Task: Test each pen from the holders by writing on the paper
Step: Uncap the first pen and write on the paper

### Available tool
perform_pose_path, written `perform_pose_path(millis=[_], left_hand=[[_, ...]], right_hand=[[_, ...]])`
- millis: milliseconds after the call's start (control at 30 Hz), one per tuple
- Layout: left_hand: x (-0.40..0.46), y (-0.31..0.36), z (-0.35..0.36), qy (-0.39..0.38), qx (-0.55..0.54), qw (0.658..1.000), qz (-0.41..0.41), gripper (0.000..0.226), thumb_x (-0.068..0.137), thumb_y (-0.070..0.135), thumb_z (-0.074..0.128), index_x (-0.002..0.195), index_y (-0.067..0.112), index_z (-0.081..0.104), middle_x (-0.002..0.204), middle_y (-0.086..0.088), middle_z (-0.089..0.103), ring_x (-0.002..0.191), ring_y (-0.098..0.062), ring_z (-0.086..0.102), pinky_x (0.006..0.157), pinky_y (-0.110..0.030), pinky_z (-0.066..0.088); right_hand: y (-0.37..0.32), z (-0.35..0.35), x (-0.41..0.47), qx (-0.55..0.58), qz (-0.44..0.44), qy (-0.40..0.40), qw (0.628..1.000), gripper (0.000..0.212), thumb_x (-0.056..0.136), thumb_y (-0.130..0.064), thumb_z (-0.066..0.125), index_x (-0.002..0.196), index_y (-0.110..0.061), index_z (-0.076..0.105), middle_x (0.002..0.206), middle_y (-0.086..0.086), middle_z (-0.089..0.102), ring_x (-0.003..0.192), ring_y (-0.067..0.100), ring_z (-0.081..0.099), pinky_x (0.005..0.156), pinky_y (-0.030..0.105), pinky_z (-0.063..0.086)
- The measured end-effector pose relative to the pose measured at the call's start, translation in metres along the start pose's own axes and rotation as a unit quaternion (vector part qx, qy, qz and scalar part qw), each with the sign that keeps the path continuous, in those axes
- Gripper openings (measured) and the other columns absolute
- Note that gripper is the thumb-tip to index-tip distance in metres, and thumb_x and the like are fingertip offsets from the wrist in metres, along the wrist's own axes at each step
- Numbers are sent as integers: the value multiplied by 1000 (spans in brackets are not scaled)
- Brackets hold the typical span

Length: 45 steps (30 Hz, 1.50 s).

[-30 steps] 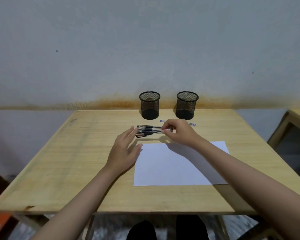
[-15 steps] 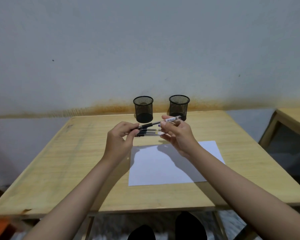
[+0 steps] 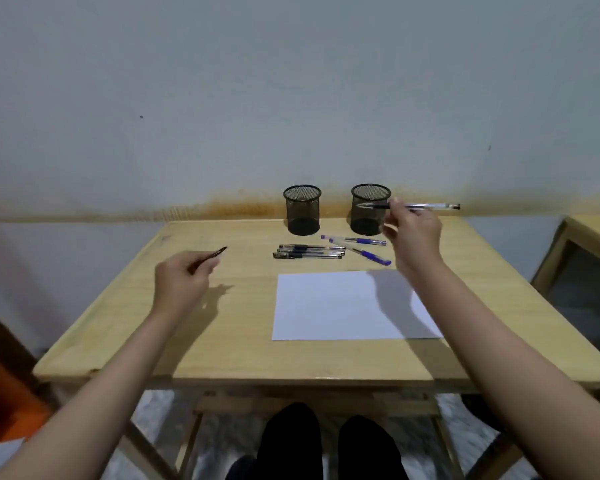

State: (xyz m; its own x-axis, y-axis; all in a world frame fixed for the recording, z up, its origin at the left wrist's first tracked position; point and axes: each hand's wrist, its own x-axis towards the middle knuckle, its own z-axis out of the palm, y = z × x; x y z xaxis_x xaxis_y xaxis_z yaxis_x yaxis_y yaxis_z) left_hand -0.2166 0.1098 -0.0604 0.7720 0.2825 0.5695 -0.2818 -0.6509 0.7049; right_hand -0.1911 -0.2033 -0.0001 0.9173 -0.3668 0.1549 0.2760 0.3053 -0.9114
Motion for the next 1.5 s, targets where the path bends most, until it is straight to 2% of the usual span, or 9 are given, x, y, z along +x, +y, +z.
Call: perform_pose_path(millis=[133, 333, 500, 600, 800, 967, 1067, 1300, 1500], left_hand=[[-6, -37, -32, -59, 87, 992, -75, 18, 85, 18, 65, 97, 6, 73, 92, -12, 72, 86, -23, 65, 72, -29, 44], [-3, -55, 4, -134, 185, 972, -51, 23, 86, 26, 64, 101, 12, 73, 102, -11, 69, 97, -28, 61, 75, -35, 47], [-3, -65, 17, -138, 229, 960, -82, 29, 88, 32, 59, 113, 21, 68, 122, -11, 56, 117, -32, 48, 90, -47, 43], [-8, -59, 19, -120, 236, 964, -21, 35, 91, 29, 54, 123, 17, 61, 131, -15, 50, 122, -36, 42, 97, -52, 38], [-30, -12, 51, -246, 99, 961, 79, 51, 87, 45, 45, 127, 17, 56, 130, -4, 53, 121, -22, 46, 99, -32, 35], [-32, -9, 71, -325, 192, 923, 69, 68, 79, 62, 30, 135, 27, 45, 146, -5, 38, 135, -24, 28, 112, -43, 20], [-32, -12, 73, -332, 209, 918, 62, 75, 75, 66, 22, 138, 30, 40, 150, -3, 31, 138, -22, 22, 112, -41, 13], [-33, -17, 75, -331, 212, 917, 68, 72, 76, 66, 20, 138, 34, 38, 151, -1, 29, 140, -20, 20, 115, -49, 12], [-32, -16, 76, -310, 190, 931, 47, 60, 82, 58, 37, 136, 33, 43, 152, 0, 31, 141, -18, 22, 115, -48, 13]], right_hand=[[-1, -10, 2, -61, 3, -17, 998, 20, 91, -22, 61, 71, -19, 57, 66, -1, 57, 60, 9, 55, 57, 23, 46], [42, 21, -25, -80, 54, -90, 991, 13, 88, -20, 67, 76, -17, 61, 70, 1, 59, 64, 12, 58, 62, 27, 49], [61, 31, -34, -132, 40, -106, 985, 14, 83, -14, 72, 76, -12, 60, 68, 3, 60, 60, 13, 57, 58, 27, 51], [73, 34, -32, -163, 38, -99, 981, 21, 85, -15, 68, 70, -16, 55, 65, 3, 59, 60, 14, 56, 59, 28, 51], [98, 49, -11, -227, 27, -119, 966, 17, 86, -14, 66, 72, -12, 56, 66, 6, 60, 63, 16, 59, 71, 38, 55], [119, 57, -1, -268, 47, -147, 951, 15, 88, -11, 62, 74, -12, 57, 72, 7, 60, 71, 18, 61, 70, 30, 55], [122, 55, 3, -228, 87, -131, 961, 18, 90, -3, 57, 73, -10, 54, 68, 7, 55, 59, 14, 59, 53, 18, 54], [126, 71, 13, -207, 107, -177, 956, 13, 87, -8, 65, 76, -7, 56, 68, 18, 66, 55, 20, 69, 55, 33, 59], [137, 73, 11, -226, 40, -165, 959, 20, 82, -2, 67, 70, -4, 50, 60, 23, 60, 48, 23, 65, 43, 26, 54]])
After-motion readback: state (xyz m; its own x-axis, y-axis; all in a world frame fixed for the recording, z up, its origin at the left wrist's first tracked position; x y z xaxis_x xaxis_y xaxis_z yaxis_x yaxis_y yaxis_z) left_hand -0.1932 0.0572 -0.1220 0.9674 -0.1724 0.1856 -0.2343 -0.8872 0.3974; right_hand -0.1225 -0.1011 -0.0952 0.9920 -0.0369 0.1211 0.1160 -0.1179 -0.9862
